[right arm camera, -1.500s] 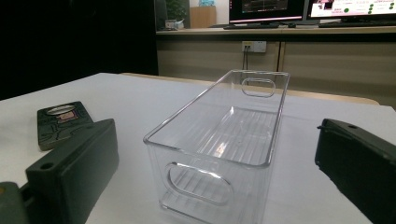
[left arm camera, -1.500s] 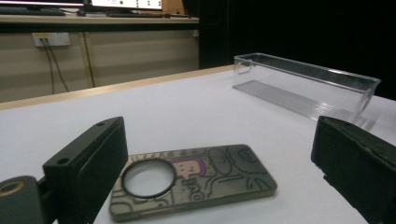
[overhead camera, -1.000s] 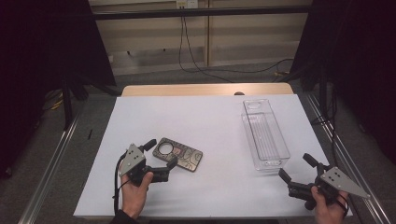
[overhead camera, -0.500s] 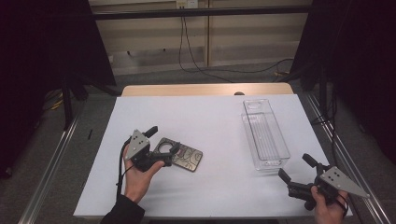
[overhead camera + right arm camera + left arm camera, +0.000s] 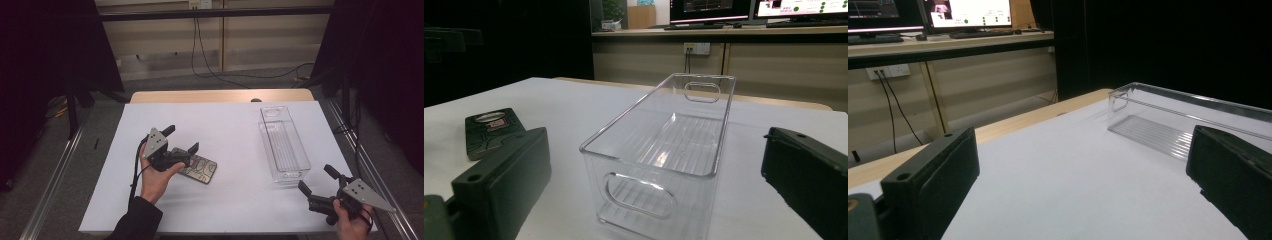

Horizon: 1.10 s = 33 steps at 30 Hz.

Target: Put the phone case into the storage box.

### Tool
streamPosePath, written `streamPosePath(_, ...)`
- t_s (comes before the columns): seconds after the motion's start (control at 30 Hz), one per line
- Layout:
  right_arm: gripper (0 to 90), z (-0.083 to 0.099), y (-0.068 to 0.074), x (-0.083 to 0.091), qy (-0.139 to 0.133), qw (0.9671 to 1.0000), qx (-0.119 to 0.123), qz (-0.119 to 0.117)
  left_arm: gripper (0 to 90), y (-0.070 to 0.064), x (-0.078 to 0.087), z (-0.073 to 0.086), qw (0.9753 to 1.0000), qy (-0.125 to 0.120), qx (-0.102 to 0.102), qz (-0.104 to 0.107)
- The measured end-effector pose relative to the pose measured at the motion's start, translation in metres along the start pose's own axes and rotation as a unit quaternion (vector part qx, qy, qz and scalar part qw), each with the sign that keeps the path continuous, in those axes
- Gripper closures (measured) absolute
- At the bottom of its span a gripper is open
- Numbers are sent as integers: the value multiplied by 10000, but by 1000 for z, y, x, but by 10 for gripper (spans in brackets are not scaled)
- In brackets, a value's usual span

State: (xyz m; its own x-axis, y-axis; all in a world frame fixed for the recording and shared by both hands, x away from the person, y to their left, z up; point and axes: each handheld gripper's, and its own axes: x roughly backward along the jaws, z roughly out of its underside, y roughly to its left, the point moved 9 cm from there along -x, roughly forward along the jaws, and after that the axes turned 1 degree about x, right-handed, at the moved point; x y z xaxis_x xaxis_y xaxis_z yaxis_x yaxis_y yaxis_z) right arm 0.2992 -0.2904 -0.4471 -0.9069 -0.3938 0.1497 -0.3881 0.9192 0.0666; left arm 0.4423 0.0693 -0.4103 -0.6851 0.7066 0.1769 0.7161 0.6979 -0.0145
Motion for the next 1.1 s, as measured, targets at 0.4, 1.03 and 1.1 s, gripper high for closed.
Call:
streamPosePath(0.4, 0, 1, 1, -1, 30, 10000, 6, -41, 51, 3, -27, -6, 9999, 77, 107, 89)
streamPosePath(1.03, 0, 2, 2, 0, 49, 10000, 8, -42, 514, -6, -39, 1, 9988, 254, 110, 400)
streamPosePath(1.1, 0, 2, 3, 0, 47, 10000, 21, -56, 575, -5, -38, 0, 9994, 199, 40, 276)
